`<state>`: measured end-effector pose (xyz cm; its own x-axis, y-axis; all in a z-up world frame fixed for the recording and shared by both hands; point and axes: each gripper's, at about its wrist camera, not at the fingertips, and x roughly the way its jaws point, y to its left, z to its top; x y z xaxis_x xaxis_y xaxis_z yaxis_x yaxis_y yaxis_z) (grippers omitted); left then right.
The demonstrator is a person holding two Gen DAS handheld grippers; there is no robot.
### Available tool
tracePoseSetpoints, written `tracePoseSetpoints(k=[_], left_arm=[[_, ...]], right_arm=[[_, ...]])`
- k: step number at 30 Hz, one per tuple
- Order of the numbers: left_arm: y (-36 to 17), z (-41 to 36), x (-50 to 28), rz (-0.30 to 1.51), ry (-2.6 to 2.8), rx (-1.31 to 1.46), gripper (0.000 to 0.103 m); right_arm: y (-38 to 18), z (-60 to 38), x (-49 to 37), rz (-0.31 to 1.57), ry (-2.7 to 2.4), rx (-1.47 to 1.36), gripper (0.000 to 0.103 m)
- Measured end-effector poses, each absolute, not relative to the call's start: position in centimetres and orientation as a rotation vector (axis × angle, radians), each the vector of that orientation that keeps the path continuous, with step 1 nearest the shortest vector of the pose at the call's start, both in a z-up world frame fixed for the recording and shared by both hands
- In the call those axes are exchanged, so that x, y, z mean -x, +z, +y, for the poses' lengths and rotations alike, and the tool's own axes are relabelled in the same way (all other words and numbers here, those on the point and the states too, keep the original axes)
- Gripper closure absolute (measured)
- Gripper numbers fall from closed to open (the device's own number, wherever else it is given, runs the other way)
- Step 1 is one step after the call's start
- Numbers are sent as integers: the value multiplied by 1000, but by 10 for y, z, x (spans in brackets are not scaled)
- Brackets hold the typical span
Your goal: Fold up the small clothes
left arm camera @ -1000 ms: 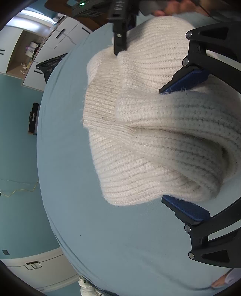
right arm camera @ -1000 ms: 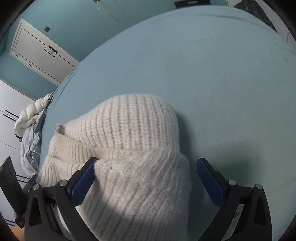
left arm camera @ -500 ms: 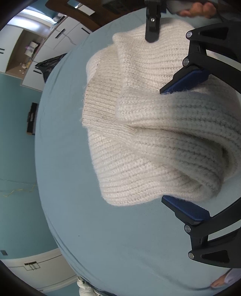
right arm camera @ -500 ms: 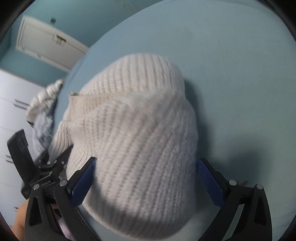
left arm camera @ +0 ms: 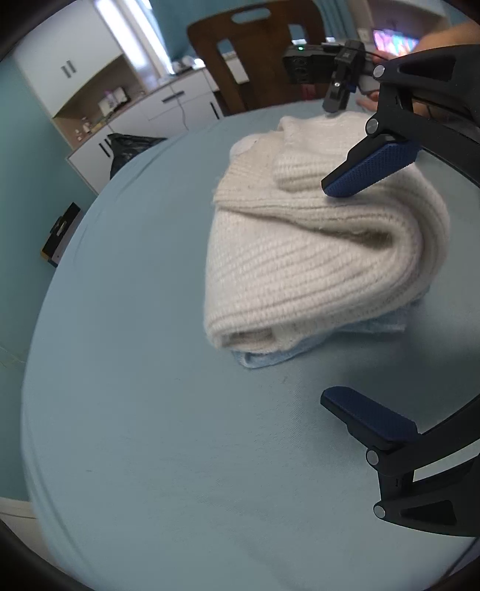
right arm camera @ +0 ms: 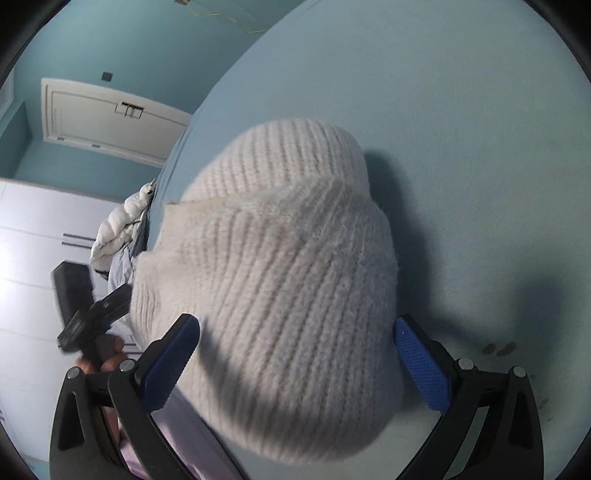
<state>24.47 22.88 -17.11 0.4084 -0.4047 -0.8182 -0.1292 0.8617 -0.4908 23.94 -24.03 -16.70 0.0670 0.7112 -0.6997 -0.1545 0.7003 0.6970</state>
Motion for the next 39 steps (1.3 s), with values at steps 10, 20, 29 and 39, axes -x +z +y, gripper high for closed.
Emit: tracePoseSetpoints(k=[10,20,29,39], left_arm=[[-261,220,-255,1229,-371,867,0],[-265,187,-264,1275,-397,848,5],[-253,170,-265,1230,-379,794,23],[-209,166,-292,1082,-434,797,29]], right_arm=[[-189,-277,-246,1440,777,-648,1],[-211,-260,-256,1513,866,-613,1],[-261,-238,-257,1632,989,-911,0],[-208,-190,-264,1449,965,-674,1]])
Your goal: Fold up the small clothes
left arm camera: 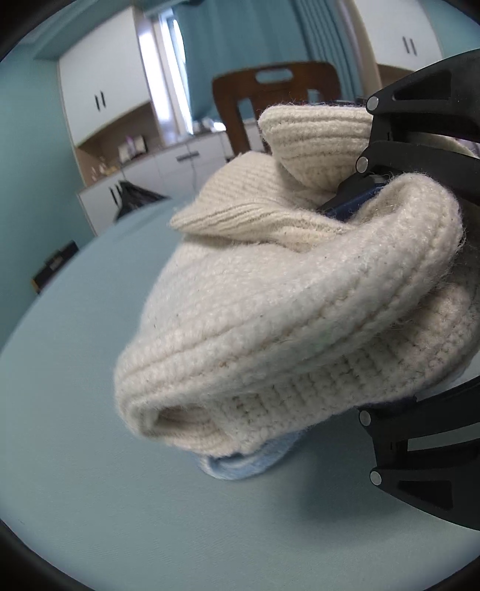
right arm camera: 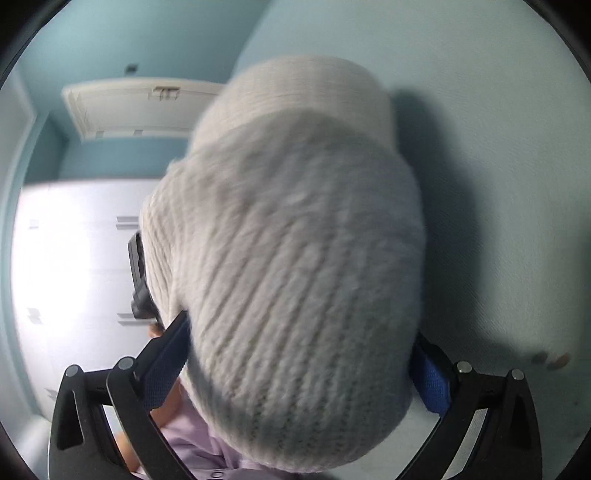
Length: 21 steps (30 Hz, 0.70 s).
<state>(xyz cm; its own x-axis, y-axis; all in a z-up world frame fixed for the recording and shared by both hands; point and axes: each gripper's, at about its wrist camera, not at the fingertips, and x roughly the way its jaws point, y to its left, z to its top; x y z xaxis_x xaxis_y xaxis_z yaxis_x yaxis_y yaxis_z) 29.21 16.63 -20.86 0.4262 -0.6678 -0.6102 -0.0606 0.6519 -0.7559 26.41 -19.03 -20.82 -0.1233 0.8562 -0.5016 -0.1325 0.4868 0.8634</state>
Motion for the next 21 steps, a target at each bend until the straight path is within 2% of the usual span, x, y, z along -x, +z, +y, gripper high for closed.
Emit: tracePoseSetpoints(k=[5,10,11,12,14,17,21], left_arm=[[-188,170,-321,1015,-423,805,29],[-230,168,-344,1128,-310,768,29],[-242,165,-345,1167,-305,751,27],[-248,165,-345,1159,-326,762,19],[-247,167,-343,1137,-304,765,11],[-233,177,-334,1165,-196,705,7],[-167,170,-320,1155,-7,412,7]], right_arm=[[-157,-183,-287,1292,949,-606,1],[-157,-180,-330,1244,830,-622,1],[-169,-178,-338,1272,790,-630,1],[-180,-176,-343,1305,754,-630,1],[-206,-169,-350,1367,687,-639,0],[-212,-174,-352,1356,692,-706,0],[-182,-183,-359,1416,602,-634,0]])
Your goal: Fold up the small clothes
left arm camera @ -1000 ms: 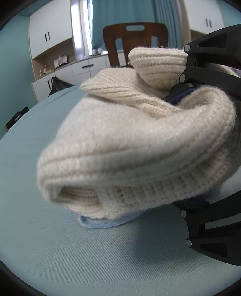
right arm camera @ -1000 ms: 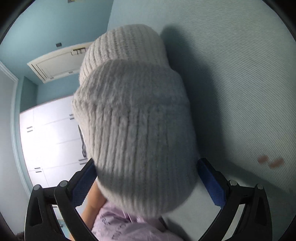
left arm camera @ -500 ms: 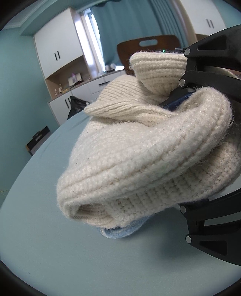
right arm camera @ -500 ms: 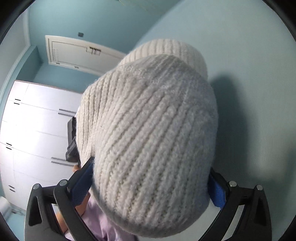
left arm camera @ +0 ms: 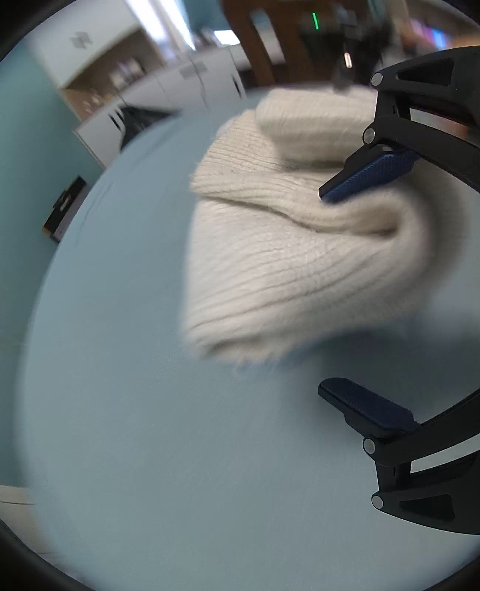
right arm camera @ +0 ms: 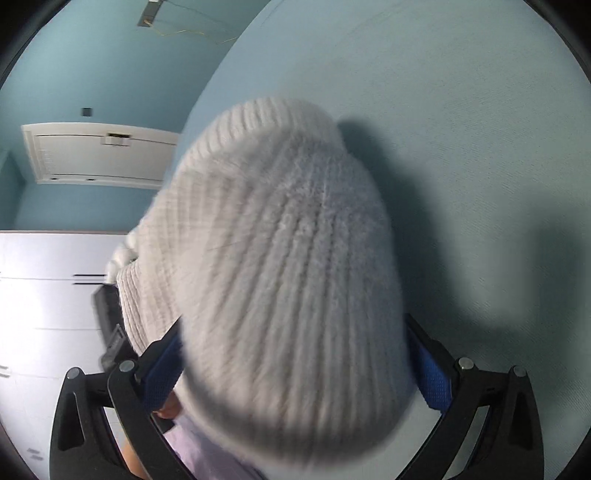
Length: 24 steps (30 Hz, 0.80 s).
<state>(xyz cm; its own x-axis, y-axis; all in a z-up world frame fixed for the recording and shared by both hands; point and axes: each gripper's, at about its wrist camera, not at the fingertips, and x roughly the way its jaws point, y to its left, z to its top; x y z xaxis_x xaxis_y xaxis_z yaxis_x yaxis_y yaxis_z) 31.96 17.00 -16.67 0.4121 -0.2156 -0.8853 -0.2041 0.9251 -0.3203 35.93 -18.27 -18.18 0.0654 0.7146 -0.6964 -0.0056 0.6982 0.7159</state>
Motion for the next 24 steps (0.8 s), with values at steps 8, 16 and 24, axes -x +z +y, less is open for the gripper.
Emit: tracePoseSetpoints(k=[8,16,24], left_arm=[[-46,106,-225,1095,184,-101,3],[40,67,-87,923,157,-110,0],[98,44,-13,747,164,-10,0]], right_arm=[[-42,-183,-275,1263,314,-48,1],[81,-198,-88,972,402,277,1],[106,-175,-27,808,273,149,1]])
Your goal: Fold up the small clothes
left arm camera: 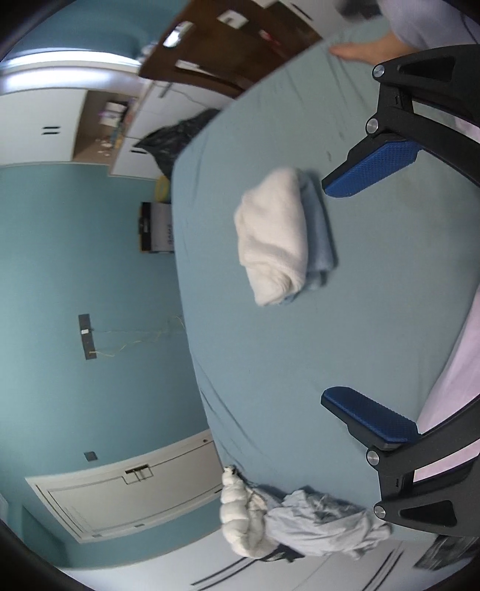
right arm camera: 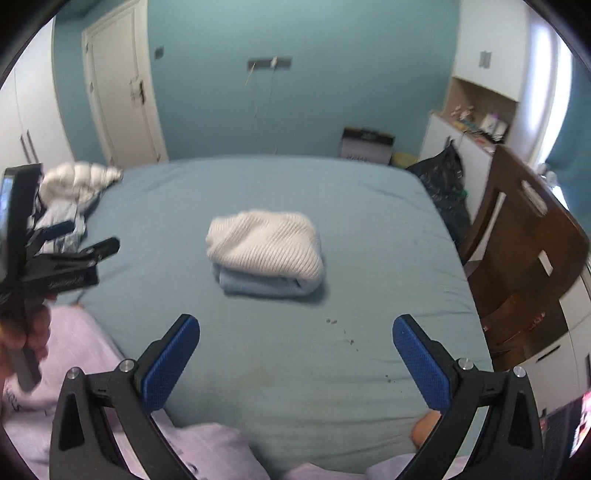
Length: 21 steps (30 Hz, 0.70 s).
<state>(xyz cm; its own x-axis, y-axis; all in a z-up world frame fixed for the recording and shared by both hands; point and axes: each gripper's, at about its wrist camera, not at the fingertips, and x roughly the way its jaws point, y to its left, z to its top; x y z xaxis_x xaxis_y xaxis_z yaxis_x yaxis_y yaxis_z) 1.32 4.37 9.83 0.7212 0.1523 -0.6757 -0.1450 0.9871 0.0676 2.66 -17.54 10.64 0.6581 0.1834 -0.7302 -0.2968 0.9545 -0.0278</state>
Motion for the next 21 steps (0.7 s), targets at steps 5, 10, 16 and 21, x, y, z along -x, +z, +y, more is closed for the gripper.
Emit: tracePoseSetpoints(k=[5,10,16,21], left_arm=[[76,43,-9,724,157,-49,0],[30,40,-23,733,227,-246,0],[10,29,-36,769,160,-330,0],[4,35,-50,809,188,-289,0]], right_arm=[[76,-154,-15,830,242,234,1],[65,-148,-13,888,222,300,1],[47,-141,-45,952,230,314,1],[48,-134,-44,924,206,318,1]])
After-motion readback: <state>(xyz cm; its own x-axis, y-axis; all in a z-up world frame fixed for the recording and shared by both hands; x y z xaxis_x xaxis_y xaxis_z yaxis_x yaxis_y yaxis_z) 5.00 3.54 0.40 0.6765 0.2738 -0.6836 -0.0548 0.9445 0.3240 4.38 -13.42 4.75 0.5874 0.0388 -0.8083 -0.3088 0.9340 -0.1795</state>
